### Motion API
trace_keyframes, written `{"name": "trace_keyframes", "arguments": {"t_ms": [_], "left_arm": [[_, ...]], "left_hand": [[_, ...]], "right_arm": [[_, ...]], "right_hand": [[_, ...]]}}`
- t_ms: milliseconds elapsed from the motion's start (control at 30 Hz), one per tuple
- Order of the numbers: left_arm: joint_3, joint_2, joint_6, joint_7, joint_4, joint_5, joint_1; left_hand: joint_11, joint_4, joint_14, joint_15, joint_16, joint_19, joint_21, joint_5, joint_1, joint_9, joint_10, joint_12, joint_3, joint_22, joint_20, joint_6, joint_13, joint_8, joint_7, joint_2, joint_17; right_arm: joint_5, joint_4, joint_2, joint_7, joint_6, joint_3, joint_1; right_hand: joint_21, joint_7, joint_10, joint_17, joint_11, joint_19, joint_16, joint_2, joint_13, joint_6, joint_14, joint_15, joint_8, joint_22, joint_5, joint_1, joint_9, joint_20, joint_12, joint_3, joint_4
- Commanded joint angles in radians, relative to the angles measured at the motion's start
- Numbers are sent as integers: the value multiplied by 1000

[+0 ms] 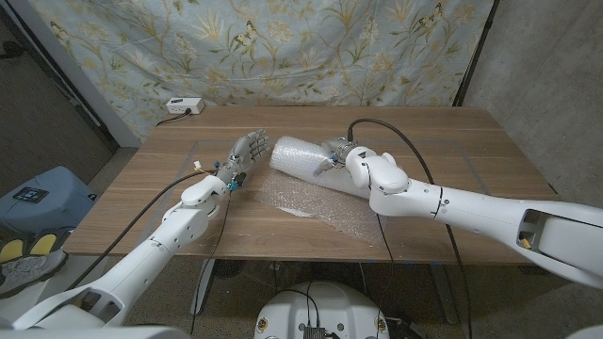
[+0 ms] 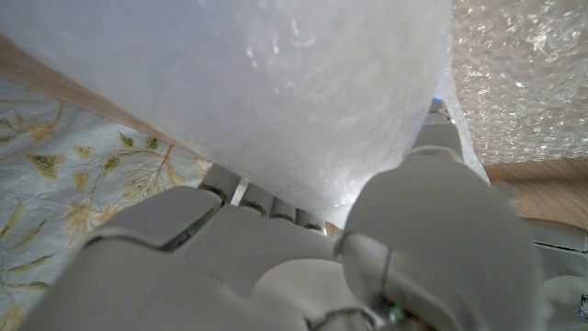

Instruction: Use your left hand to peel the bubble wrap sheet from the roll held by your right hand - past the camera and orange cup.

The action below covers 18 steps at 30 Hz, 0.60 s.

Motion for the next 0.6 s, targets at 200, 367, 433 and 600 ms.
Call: {"name": "trace_keyframes", "arguments": {"t_ms": [200,367,433,600], "left_arm": [[4,1,13,-18,10,-7,-14],[8,3,28,-17,9,-8,-18],[9,0,24,-28,15,-10,-22],[14,-6,25,-38,25,-11,-31]], "left_hand": [[4,1,15,3,6,11,10,4,9,3,17,5,7,5,2,8,5,5,3,3,5],[4,2,17,4,6,11,10,5,8,3,21,6,9,5,3,10,5,4,3,2,5],[4,2,19,5,6,11,9,5,8,3,22,6,9,5,3,11,6,4,3,2,6],[3,2,21,4,5,12,9,5,8,3,25,6,10,5,4,13,6,3,3,2,6]], "right_arm": [[-39,-43,15,103,-10,146,-89],[-18,-64,13,135,-43,176,-87],[-16,-74,10,142,-52,180,-85],[-2,-110,-1,143,-79,198,-93]], "right_hand": [[11,2,57,8,-23,26,4,30,-6,30,39,-85,5,7,3,46,5,-4,11,16,-2],[10,9,58,12,-12,28,2,32,-9,31,41,-80,2,7,1,49,4,2,11,18,-1],[10,11,59,13,-12,28,2,34,-10,32,44,-75,1,7,0,53,4,2,11,20,-2],[10,16,61,19,-5,30,1,37,-11,34,42,-66,-2,7,-3,58,4,8,12,22,-2]]}}
